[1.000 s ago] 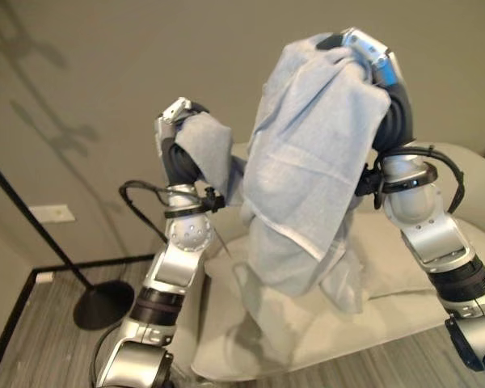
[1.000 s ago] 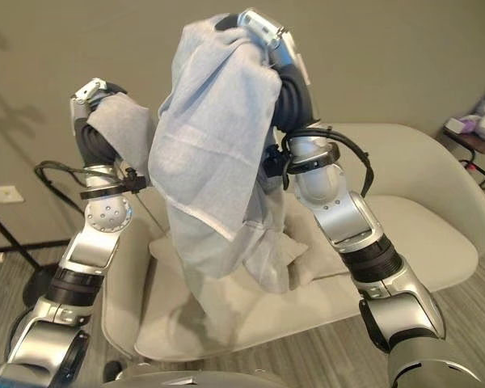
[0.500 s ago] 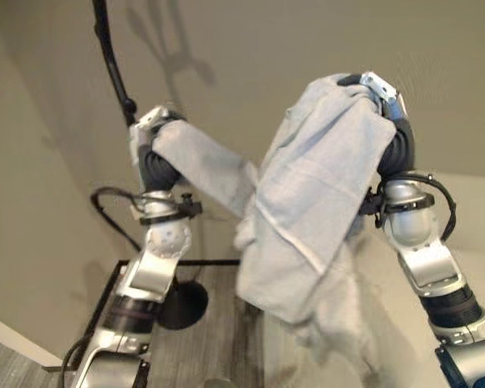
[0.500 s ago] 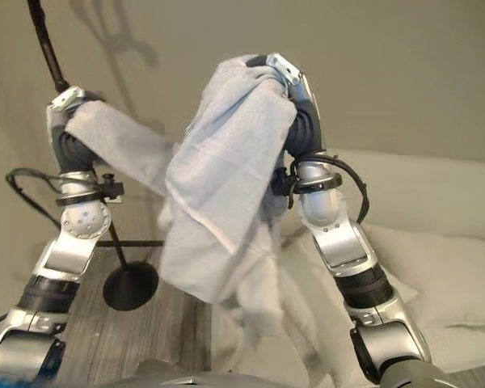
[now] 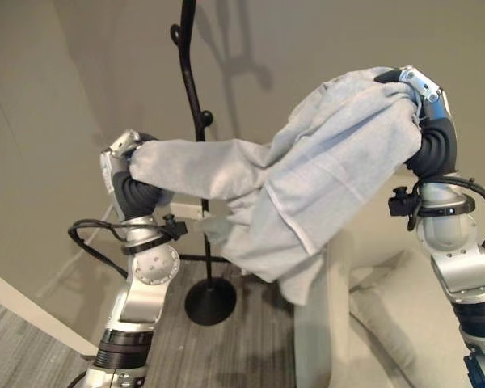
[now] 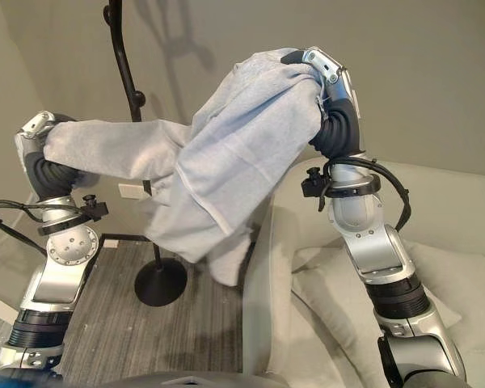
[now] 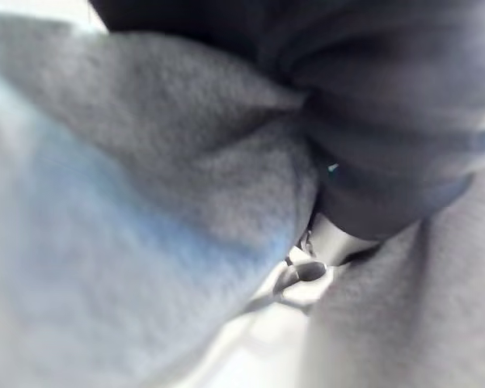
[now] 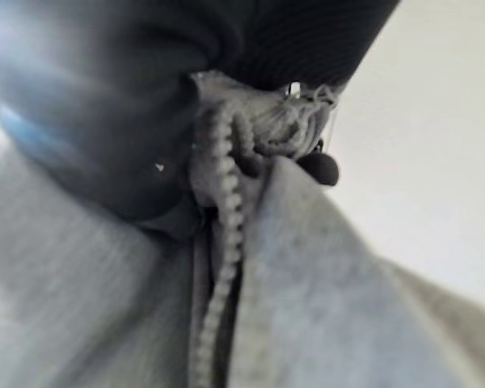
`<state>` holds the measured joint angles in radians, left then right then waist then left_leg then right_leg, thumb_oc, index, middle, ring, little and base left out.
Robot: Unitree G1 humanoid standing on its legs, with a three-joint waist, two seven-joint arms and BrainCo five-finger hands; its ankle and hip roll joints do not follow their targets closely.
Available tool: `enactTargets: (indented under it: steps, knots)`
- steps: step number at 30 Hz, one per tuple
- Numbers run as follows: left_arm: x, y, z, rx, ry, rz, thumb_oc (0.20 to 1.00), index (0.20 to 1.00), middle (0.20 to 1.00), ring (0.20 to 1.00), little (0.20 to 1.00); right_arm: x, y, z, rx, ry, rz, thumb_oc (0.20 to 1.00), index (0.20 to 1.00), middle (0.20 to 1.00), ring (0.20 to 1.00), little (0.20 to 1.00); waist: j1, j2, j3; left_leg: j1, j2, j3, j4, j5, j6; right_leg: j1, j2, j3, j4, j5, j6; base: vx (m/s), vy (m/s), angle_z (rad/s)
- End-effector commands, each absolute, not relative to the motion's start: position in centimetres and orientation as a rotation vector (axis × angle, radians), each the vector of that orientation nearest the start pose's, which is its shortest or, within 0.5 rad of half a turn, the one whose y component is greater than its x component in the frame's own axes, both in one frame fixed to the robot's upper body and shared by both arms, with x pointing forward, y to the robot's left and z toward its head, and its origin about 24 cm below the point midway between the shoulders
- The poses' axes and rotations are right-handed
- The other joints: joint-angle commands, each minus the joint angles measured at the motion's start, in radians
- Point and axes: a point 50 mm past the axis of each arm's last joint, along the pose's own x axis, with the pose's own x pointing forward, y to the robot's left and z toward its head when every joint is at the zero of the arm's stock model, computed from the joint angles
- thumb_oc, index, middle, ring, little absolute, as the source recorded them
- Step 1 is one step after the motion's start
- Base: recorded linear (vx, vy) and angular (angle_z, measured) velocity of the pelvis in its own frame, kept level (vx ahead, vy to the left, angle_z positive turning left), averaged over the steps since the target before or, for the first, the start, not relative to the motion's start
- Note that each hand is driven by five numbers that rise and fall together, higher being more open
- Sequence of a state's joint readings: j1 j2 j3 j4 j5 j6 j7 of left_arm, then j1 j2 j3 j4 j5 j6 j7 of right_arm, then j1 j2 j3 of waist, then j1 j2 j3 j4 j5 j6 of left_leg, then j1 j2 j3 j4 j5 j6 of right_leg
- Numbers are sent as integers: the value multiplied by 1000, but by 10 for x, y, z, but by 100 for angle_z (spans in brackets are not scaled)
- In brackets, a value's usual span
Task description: Hang the clothes on the sofa on the clothes rack.
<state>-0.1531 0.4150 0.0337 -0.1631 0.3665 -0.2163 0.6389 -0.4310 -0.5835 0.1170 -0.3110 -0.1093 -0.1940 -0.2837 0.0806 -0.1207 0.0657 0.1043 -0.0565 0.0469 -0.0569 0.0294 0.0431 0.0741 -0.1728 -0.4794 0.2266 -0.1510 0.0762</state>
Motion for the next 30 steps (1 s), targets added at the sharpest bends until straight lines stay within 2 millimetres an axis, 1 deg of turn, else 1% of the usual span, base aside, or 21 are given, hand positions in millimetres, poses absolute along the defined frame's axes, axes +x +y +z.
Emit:
enactTargets:
  steps: [1, 4, 5, 6, 9, 10, 11, 12, 14, 15, 16, 17, 18, 21, 24, 25, 26, 27, 28, 29, 30]
  knots:
    - [239, 229, 180, 642, -840, 576, 200, 200, 200, 200, 200, 256, -167, 274, -477, -1122, -89, 200, 200, 200, 200, 200, 25, -24, -70, 63, 60, 94, 20, -118, -78, -1, 49, 4, -157, 125, 10, 35, -10, -28]
    - [237, 241, 191, 664, -881, 652, 200, 200, 200, 200, 200, 255, -163, 276, -492, -1131, -25, 200, 200, 200, 200, 200, 35, -19, -60, -2, 74, 116, 182, -158, -104, 25, 63, 38, -203, 114, -2, -11, -34, -26]
    - [236, 245, 198, 681, -917, 683, 200, 200, 200, 200, 200, 252, -163, 278, -522, -1145, 2, 200, 200, 200, 200, 200, 38, -16, -46, -70, 97, 117, 321, -142, -141, 33, 71, 43, -212, 110, -16, -29, -32, -18]
    - [234, 248, 203, 693, -940, 707, 200, 200, 200, 200, 200, 251, -161, 279, -544, -1156, 27, 200, 200, 200, 200, 200, 41, -15, -36, -97, 111, 120, 390, -103, -177, 43, 73, 46, -216, 106, -24, -38, -31, -12]
    - [235, 248, 203, 691, -943, 709, 200, 200, 200, 200, 200, 251, -161, 280, -545, -1158, 28, 200, 200, 200, 200, 200, 40, -10, -37, -112, 119, 117, 414, -112, -181, 40, 80, 45, -218, 107, -28, 8, 5, 1]
    - [233, 253, 204, 694, -951, 754, 200, 200, 200, 200, 200, 247, -158, 279, -579, -1168, 79, 200, 200, 200, 200, 200, 54, -15, -21, -159, 128, 109, 519, -38, -224, 69, 82, 61, -228, 92, -44, 20, 20, 6]
    - [232, 255, 204, 692, -953, 781, 200, 200, 200, 200, 200, 246, -156, 277, -596, -1165, 102, 200, 200, 200, 200, 200, 54, -20, -16, -182, 151, 116, 540, -14, -230, 78, 79, 54, -231, 90, -48, 137, 143, -5]
    - [232, 261, 211, 705, -978, 829, 200, 200, 200, 200, 200, 244, -144, 271, -604, -1153, 211, 200, 200, 200, 200, 200, 42, -24, -18, -169, 296, 162, 445, -38, -187, 86, 58, 48, -219, 79, -28, 141, 191, -21]
    - [232, 264, 215, 715, -988, 850, 200, 200, 200, 200, 200, 241, -135, 268, -630, -1161, 263, 200, 200, 200, 200, 200, 35, -18, -29, -126, 344, 158, 263, -21, -175, 73, 43, 68, -203, 60, -11, 144, 287, -22]
    - [233, 264, 216, 718, -996, 853, 200, 200, 200, 200, 200, 240, -132, 267, -637, -1165, 280, 200, 200, 200, 200, 200, 27, -13, -34, -123, 372, 151, 195, 10, -178, 66, 33, 73, -193, 57, -4, 163, 428, -6]
    - [237, 264, 221, 728, -1016, 869, 200, 200, 200, 200, 200, 241, -126, 265, -636, -1168, 297, 200, 200, 200, 200, 200, 16, 6, -40, -128, 435, 153, 68, 128, -213, 63, 13, 89, -164, 31, 9, 128, 297, -2]
    - [238, 264, 221, 729, -1017, 872, 200, 200, 200, 200, 200, 241, -126, 266, -636, -1170, 297, 200, 200, 200, 200, 200, 14, 7, -41, -121, 438, 153, 49, 139, -220, 59, 17, 89, -157, 24, 8, 200, 436, 5]
    - [244, 262, 225, 748, -1035, 875, 200, 200, 200, 200, 200, 240, -122, 268, -660, -1201, 280, 200, 200, 200, 200, 200, 0, 27, -44, -141, 474, 167, 14, 193, -239, 71, -9, 91, -145, 16, 24, 118, 216, 12]
    - [246, 261, 232, 764, -1066, 899, 200, 200, 200, 200, 200, 237, -120, 270, -707, -1244, 247, 200, 200, 200, 200, 200, -10, 44, -59, -134, 475, 188, 20, 181, -246, 91, -34, 99, -131, 13, 45, 208, 373, 6]
    - [254, 261, 241, 786, -1102, 936, 200, 200, 200, 200, 200, 235, -121, 274, -730, -1274, 173, 200, 200, 200, 200, 200, -18, 65, -79, -152, 423, 194, 97, 103, -232, 118, -97, 98, -124, 38, 64, 226, 394, 10]
    - [259, 259, 247, 806, -1121, 939, 200, 200, 200, 200, 200, 236, -123, 272, -732, -1272, 119, 200, 200, 200, 200, 200, -25, 55, -83, -157, 373, 205, 155, 44, -206, 127, -153, 99, -98, 93, 81, 219, 402, 12]
    - [259, 259, 247, 807, -1123, 938, 200, 200, 200, 200, 200, 235, -123, 272, -732, -1273, 116, 200, 200, 200, 200, 200, -24, 51, -83, -161, 368, 207, 158, 44, -201, 125, -158, 100, -99, 99, 83, 237, 407, 10]
    - [260, 259, 249, 826, -1127, 945, 200, 200, 200, 200, 200, 235, -126, 272, -743, -1271, 79, 200, 200, 200, 200, 200, -27, 46, -88, -153, 340, 215, 169, 14, -182, 124, -186, 105, -77, 118, 91, 233, 469, 23]
    - [261, 262, 253, 850, -1128, 959, 200, 200, 200, 200, 200, 238, -137, 273, -787, -1264, -41, 200, 200, 200, 200, 200, -37, 44, -92, -134, 278, 233, 167, -31, -135, 107, -233, 113, 0, 172, 90, 241, 468, 28]
    - [261, 262, 253, 851, -1128, 957, 200, 200, 200, 200, 200, 237, -137, 273, -787, -1264, -44, 200, 200, 200, 200, 200, -35, 38, -92, -133, 271, 236, 167, -33, -131, 102, -241, 118, 7, 171, 93, 204, 458, 33]
    - [260, 262, 253, 849, -1129, 958, 200, 200, 200, 200, 200, 239, -141, 272, -817, -1260, -104, 200, 200, 200, 200, 200, -37, 36, -92, -120, 241, 244, 164, -52, -106, 81, -266, 125, 61, 206, 93, 107, 303, 29]
